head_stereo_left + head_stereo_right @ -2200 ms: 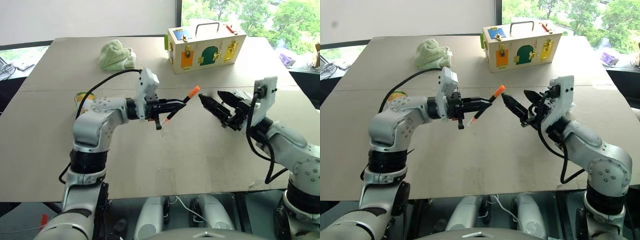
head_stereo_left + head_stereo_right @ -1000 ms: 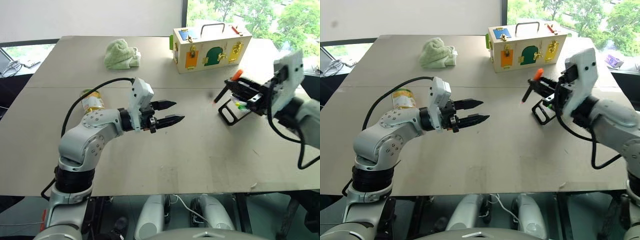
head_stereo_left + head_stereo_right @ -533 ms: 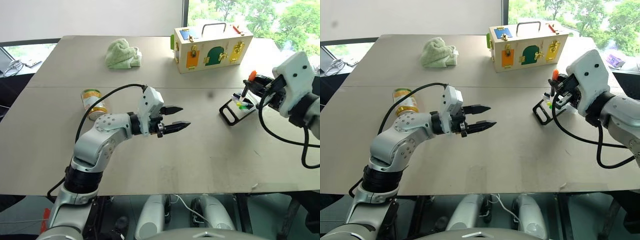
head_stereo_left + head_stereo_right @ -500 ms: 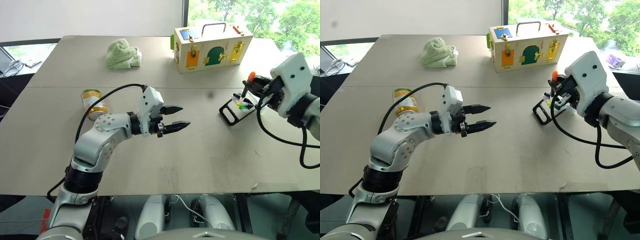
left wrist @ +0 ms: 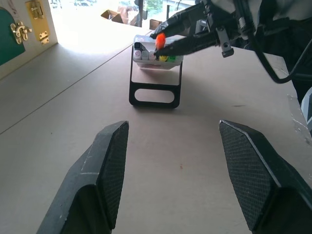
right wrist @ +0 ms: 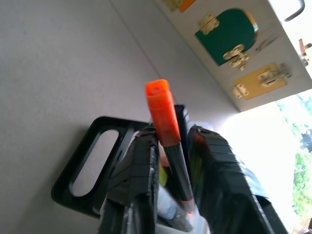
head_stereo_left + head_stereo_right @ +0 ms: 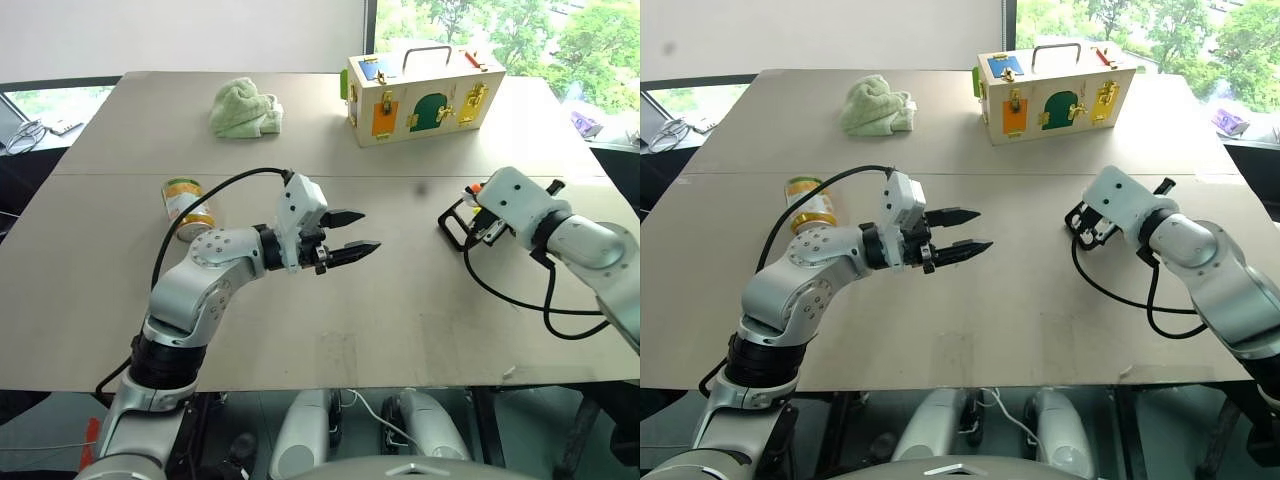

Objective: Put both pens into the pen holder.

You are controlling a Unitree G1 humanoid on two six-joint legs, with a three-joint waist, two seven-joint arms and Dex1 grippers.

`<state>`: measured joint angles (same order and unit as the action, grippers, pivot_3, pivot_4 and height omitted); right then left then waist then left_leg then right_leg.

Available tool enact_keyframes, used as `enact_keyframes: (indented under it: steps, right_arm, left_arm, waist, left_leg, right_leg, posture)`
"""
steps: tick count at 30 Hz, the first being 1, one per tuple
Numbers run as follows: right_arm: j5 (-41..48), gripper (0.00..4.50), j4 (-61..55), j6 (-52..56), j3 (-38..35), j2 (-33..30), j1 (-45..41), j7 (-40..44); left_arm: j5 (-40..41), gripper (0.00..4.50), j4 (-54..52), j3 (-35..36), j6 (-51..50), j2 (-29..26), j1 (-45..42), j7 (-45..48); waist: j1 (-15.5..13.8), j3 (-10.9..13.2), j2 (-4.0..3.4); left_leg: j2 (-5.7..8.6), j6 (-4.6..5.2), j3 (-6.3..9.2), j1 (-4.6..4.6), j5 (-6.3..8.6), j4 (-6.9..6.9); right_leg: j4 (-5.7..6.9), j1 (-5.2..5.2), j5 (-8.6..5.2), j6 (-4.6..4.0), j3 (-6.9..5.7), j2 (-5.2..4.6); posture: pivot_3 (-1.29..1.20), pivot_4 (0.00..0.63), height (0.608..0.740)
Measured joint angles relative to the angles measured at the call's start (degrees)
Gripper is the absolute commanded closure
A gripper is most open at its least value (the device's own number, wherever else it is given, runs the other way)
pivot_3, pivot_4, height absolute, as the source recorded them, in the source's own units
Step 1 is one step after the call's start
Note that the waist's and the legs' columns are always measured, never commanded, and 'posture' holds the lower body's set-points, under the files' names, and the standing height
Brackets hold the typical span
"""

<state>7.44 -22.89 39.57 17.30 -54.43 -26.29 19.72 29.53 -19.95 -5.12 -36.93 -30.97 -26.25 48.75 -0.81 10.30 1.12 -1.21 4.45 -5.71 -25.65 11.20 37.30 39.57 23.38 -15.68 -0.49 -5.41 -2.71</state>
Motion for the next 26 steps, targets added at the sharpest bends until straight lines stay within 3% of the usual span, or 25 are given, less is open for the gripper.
enact_keyframes:
  steps: [5, 12, 15, 16, 22, 26]
  right_arm:
    - [-1.41, 0.03, -0.49, -1.95, -4.4, 0.17, 2.37, 2.77]
    - [17.16, 0.03, -15.57, 3.09, -22.6, 8.91, 9.4, 9.88]
    - [22.65, 0.0, -19.85, 5.49, -26.93, 9.39, 14.68, 11.65]
    - [23.53, 0.0, -20.6, 5.64, -27.66, 9.63, 16.87, 12.04]
    - [24.12, 0.0, -21.61, 2.62, -34.58, 9.88, 38.01, 17.26]
    - [23.43, 0.0, -19.86, -1.46, -37.59, 9.95, 40.18, 19.56]
  left_arm:
    - [1.48, 1.49, -1.87, 0.34, -0.28, -0.3, 0.37, 0.17]
    - [1.47, 1.49, -1.92, 2.55, 0.25, 0.09, 1.97, -2.83]
    - [1.53, 0.17, -1.81, 4.66, 0.03, -0.55, 4.47, -4.12]
    - [1.4, 0.07, -1.86, 5.19, -0.04, -0.99, 5.65, -4.71]
    - [-0.55, 0.07, -4.68, 11.78, -2.05, -3.25, 20.22, -11.58]
    - [0.02, 0.07, -10.47, 16.96, -3.82, -3.3, 28.24, -14.75]
  waist:
    - [-0.08, 0.01, 0.0]
    - [0.0, 0.01, -0.01]
    - [-0.09, 0.0, 0.0]
    - [-0.07, 0.0, 0.01]
    - [0.1, -0.01, 0.0]
    - [0.16, -0.04, -0.02]
  left_leg:
    - [0.0, 0.0, 0.01, -0.02, 0.0, 0.0]
    - [-0.01, 0.0, 0.04, 0.0, 0.0, -0.03]
    - [-0.01, 0.01, 0.06, 0.0, 0.01, -0.03]
    - [-0.01, 0.01, 0.06, 0.0, 0.01, -0.03]
    - [-0.02, 0.01, 0.06, 0.04, 0.02, -0.11]
    - [-0.04, -0.09, 0.09, 0.17, 0.25, -0.11]
  right_leg:
    - [-0.01, -0.01, 0.03, -0.05, -0.01, 0.0]
    - [-0.02, -0.02, 0.02, -0.03, -0.01, 0.02]
    - [-0.1, -0.06, 0.02, -0.03, -0.03, -0.02]
    - [-0.12, -0.06, 0.02, -0.03, -0.03, -0.02]
    - [-0.16, -0.06, 0.02, -0.03, -0.01, -0.03]
    - [-0.16, -0.13, -0.01, 0.01, -0.01, -0.04]
  posture:
    - [0.0, 0.15, 0.74]
    - [0.0, 0.15, 0.74]
    - [0.0, 0.15, 0.74]
    - [0.0, 0.15, 0.74]
    - [0.0, 0.15, 0.74]
    - [0.0, 0.15, 0.74]
